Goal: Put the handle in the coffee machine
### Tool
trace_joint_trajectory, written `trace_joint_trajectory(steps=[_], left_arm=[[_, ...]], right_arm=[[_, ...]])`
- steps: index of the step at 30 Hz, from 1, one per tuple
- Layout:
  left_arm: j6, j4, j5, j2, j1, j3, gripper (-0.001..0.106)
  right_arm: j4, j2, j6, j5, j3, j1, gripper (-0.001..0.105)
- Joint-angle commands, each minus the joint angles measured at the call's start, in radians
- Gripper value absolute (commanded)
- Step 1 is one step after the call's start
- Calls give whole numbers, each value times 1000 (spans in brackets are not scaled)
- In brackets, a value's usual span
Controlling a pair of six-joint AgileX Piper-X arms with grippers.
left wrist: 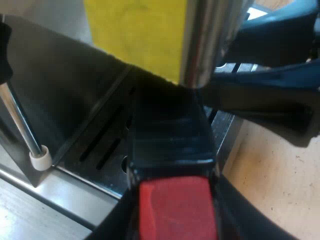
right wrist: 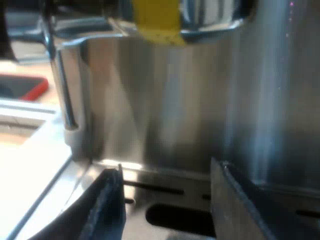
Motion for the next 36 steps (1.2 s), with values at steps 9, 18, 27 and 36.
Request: trace_joint_trajectory(steps=[9, 18, 27, 36], left_arm=[[49, 72, 125, -32, 22, -7, 0], [49, 72, 125, -32, 22, -7, 0], [49, 72, 125, -32, 22, -7, 0], [49, 72, 125, -32, 22, -7, 0]], right_arm=[[-273, 137, -81, 39, -58, -26, 43], [-274, 179, -134, 108, -149, -43, 43], [-344, 179, -137, 116, -163, -58, 43], [-391, 179, -253, 103, -208, -58, 41]])
